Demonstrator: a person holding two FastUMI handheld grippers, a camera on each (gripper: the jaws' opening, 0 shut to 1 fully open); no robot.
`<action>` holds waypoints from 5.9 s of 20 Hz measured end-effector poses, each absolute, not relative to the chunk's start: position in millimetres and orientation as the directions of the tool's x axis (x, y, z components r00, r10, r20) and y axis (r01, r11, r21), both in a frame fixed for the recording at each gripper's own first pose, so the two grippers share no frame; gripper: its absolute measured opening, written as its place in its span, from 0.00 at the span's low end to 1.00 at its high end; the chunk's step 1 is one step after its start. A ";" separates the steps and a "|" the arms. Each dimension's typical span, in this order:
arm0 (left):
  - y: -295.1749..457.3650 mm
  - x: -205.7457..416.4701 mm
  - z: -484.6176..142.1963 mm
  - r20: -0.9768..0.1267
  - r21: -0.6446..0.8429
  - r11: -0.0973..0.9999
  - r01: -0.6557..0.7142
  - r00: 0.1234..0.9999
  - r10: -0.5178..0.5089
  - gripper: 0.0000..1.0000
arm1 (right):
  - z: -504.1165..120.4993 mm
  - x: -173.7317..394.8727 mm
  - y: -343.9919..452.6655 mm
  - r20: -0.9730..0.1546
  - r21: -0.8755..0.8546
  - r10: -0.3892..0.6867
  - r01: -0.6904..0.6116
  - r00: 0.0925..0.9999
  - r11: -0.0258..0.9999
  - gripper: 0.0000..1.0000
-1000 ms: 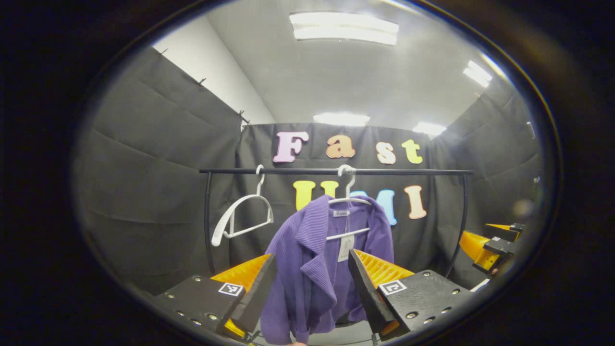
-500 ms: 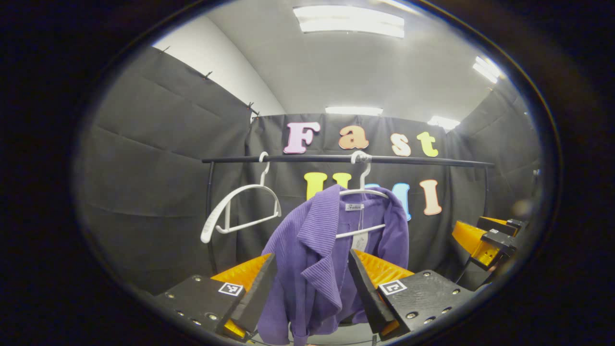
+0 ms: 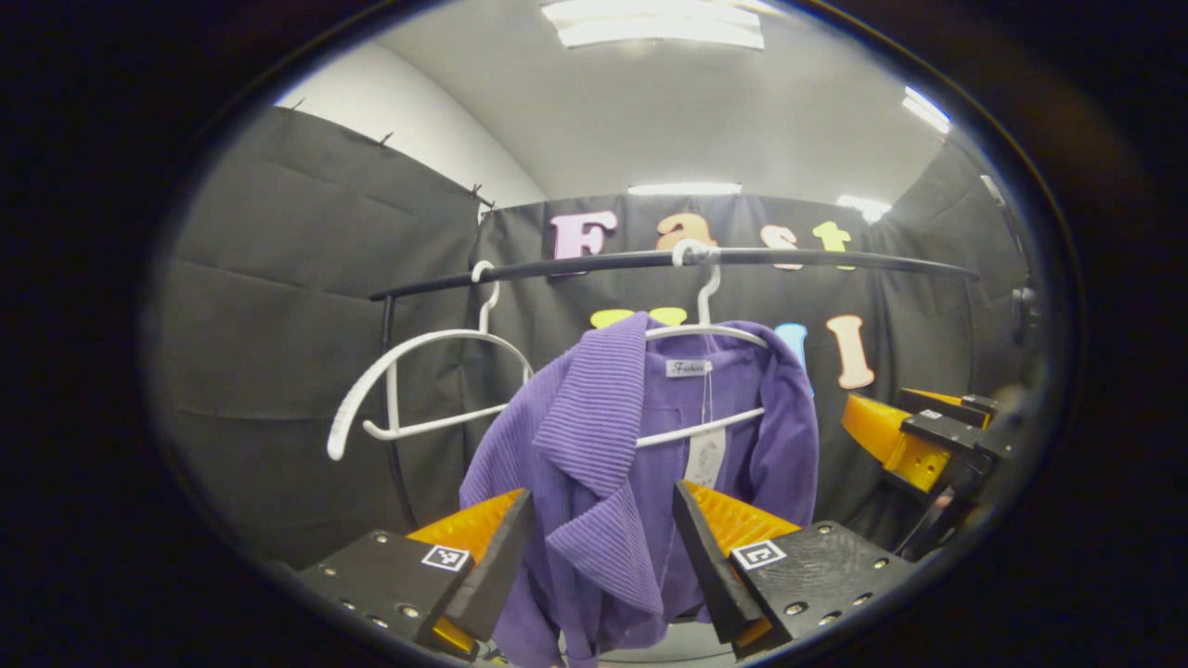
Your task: Grasp the clothes on the hanger with both hands and then place them into the laundry hamper below.
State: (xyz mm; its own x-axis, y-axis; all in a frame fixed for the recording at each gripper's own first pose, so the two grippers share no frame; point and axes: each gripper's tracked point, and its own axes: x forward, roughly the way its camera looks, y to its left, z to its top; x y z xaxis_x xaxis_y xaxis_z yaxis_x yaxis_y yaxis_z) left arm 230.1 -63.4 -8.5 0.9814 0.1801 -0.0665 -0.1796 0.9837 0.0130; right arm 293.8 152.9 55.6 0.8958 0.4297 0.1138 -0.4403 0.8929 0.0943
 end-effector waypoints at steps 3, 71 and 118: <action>-62.7 239.4 -15.8 -0.071 0.030 0.978 -0.208 0.975 0.209 0.86 | 44.5 312.3 170.4 0.086 0.106 0.460 -0.467 0.884 0.878 0.95; 74.2 275.6 28.0 0.006 0.124 0.936 -0.328 0.944 0.330 0.05 | 22.4 487.6 152.3 0.112 -0.227 0.355 -0.324 0.928 0.918 0.02; -28.6 114.1 22.8 0.025 -0.016 0.989 0.148 0.989 -0.147 0.05 | 24.8 111.6 182.3 0.028 -0.099 0.432 -0.427 0.902 0.899 0.01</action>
State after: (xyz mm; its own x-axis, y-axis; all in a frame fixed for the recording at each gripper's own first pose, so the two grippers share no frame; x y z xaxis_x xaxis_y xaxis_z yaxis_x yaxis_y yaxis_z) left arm 114.1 -28.6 22.8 0.9888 -0.1474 0.0248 0.1479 0.9889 -0.0162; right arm 111.6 182.3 24.8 0.9015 0.4318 0.0281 -0.4274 0.8987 -0.0989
